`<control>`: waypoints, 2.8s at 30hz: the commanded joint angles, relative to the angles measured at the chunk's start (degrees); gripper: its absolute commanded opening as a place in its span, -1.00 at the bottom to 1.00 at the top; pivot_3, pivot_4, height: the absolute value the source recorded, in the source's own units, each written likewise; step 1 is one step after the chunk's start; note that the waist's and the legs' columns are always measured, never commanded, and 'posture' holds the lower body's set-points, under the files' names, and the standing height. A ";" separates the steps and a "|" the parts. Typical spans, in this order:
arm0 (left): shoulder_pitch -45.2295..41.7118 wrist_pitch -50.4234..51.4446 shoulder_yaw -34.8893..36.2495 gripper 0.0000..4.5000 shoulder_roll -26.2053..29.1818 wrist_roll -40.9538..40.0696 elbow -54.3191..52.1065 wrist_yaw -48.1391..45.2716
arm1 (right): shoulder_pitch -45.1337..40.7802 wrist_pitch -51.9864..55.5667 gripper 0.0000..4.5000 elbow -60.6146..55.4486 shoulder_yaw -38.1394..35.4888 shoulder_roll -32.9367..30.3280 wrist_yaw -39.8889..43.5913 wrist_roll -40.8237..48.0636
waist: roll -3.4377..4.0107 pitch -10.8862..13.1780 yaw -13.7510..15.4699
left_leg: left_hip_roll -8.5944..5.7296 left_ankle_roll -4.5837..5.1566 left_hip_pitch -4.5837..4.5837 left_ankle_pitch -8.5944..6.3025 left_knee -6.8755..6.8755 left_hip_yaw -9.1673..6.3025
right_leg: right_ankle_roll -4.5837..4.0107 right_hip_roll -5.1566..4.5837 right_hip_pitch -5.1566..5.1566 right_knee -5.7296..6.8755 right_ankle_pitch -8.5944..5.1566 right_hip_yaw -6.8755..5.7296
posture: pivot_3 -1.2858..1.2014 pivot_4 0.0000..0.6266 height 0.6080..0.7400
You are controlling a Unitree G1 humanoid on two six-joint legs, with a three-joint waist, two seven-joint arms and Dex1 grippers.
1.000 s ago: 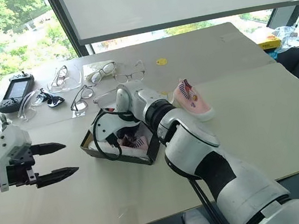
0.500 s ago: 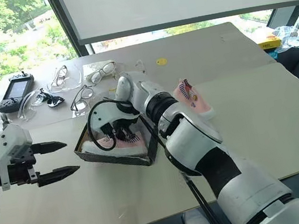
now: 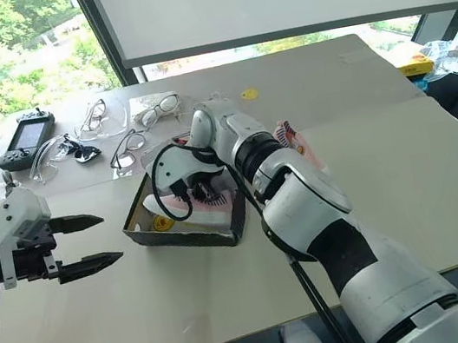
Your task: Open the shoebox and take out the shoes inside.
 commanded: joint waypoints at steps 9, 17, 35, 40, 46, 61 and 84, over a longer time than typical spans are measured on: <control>-1.01 -1.32 0.31 1.00 0.88 0.35 0.16 -0.56 | -6.78 8.51 -0.99 -2.02 -11.80 -0.02 17.94 12.21 | 0.00 0.00 0.05 | 0.02 0.00 0.01 0.00 0.00 -0.02 | -0.01 0.02 0.03 0.00 0.00 -0.01 | 0.03 -0.52 1.00; -2.33 -1.86 -1.33 1.00 0.80 0.32 0.98 -0.79 | -10.51 15.06 -0.99 -2.59 -18.87 -2.50 16.47 17.92 | 0.00 0.00 0.13 | 0.01 0.00 -0.01 0.00 0.00 -0.02 | -0.01 0.00 0.03 -0.01 -0.01 -0.03 | 0.03 -0.52 1.00; -6.23 -0.67 -3.27 1.00 -0.03 -2.21 -0.15 0.32 | -4.67 25.25 -0.99 -11.62 -25.45 -39.75 11.79 26.37 | -0.03 0.02 2.11 | -0.16 0.00 -0.18 0.00 0.01 0.14 | 0.01 -0.22 0.09 -0.38 -0.01 -0.04 | 0.03 -0.52 1.00; -6.66 -0.73 -4.49 1.00 -0.36 -2.80 -0.12 0.36 | 2.60 10.91 -0.99 -6.95 -14.31 -49.83 -5.12 9.87 | 0.09 0.10 1.51 | -0.16 0.00 -0.12 0.00 0.00 0.28 | 0.02 -0.21 0.07 -0.33 -0.02 0.07 | 0.03 -0.52 1.00; -8.12 -0.52 -6.19 1.00 -0.66 -3.00 -0.07 0.65 | 6.86 4.47 -0.99 -2.25 -8.03 -49.86 -18.61 0.61 | 0.10 0.12 -0.12 | -0.14 0.01 0.10 0.01 -0.10 0.75 | 0.03 -0.16 -0.01 -0.19 -0.03 0.61 | 0.03 -0.52 1.00; -2.79 2.02 -1.44 1.00 -1.38 -4.77 -3.84 4.03 | 12.23 7.29 -0.62 3.62 -7.73 -37.50 -41.25 -3.34 | 0.06 0.11 -1.43 | -0.17 0.03 0.35 -0.01 -0.10 1.22 | 0.15 -0.13 0.03 -0.01 -0.05 1.18 | 0.03 -0.52 1.00; 1.29 -14.49 14.21 1.00 -25.14 6.37 8.48 30.05 | 48.25 57.79 0.97 -66.91 -45.87 -45.22 -8.38 33.10 | 0.00 0.06 1.01 | -0.11 0.21 0.38 -0.14 0.18 1.24 | 0.31 -0.15 0.22 0.02 -0.01 1.17 | 0.03 -0.52 1.00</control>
